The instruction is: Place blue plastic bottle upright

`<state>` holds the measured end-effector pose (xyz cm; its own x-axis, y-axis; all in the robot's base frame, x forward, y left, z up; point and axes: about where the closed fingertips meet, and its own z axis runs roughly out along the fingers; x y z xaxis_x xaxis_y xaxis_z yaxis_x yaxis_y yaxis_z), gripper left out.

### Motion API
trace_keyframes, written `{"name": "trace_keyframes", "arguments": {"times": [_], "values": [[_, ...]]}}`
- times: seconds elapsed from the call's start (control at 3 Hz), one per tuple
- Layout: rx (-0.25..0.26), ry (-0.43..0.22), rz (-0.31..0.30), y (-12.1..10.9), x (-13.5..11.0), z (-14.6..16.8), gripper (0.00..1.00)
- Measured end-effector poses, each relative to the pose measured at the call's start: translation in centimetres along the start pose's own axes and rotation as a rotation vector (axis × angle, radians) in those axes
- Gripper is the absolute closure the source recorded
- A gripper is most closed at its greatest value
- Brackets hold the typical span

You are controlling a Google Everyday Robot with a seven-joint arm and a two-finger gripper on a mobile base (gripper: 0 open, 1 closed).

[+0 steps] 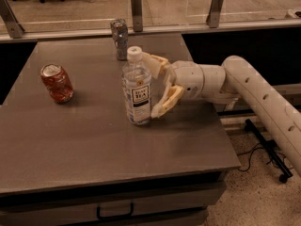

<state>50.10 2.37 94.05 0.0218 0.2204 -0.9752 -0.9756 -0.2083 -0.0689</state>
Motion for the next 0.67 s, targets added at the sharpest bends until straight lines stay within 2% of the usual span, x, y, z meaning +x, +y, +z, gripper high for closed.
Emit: {"name": "trace_keyframes", "arguments": {"times": [0.33, 0.67], "values": [[0.002, 0.045, -0.022, 0.3, -0.4, -0.6, 0.00], [0.046, 0.156, -0.060, 0.1, -1.5, -2.6, 0.00]]}}
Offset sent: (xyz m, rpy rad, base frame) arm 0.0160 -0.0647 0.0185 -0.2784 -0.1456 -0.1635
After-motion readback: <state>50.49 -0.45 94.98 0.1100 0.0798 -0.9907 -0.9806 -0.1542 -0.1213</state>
